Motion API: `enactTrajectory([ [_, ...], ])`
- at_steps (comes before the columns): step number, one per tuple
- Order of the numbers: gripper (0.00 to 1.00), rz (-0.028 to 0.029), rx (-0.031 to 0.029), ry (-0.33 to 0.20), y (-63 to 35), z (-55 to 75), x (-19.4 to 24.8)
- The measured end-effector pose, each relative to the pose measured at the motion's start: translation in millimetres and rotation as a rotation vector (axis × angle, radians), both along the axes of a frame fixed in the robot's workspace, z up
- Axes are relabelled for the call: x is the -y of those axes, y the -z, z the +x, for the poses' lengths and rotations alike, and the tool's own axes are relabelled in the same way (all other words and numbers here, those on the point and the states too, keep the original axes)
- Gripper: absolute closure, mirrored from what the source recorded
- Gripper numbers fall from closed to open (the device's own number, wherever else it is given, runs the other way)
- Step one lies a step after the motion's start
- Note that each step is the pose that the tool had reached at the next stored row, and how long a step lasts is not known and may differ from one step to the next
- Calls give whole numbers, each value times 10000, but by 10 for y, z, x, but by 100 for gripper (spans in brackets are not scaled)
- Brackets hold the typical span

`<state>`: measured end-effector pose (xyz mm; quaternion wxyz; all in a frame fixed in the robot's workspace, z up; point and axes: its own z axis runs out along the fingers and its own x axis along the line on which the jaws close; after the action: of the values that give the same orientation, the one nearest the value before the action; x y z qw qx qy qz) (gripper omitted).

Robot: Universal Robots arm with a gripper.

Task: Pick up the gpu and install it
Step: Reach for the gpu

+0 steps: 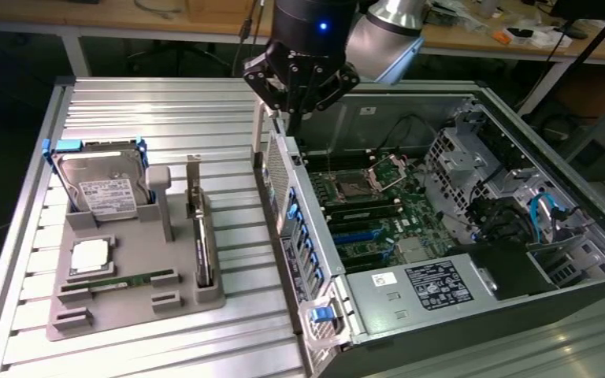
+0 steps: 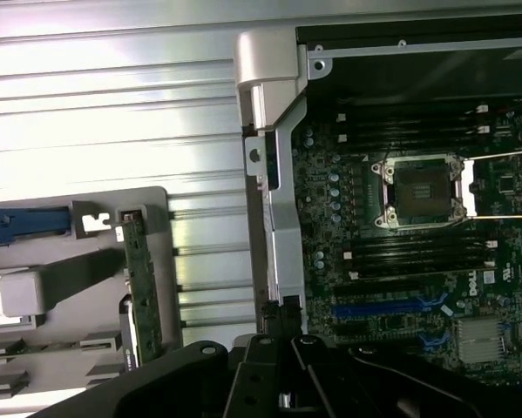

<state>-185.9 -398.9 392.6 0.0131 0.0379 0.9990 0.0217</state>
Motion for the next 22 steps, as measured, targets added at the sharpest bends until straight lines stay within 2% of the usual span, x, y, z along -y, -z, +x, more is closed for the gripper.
enactTrajectory([
  [22, 89, 0, 0, 0, 0, -223, 0],
])
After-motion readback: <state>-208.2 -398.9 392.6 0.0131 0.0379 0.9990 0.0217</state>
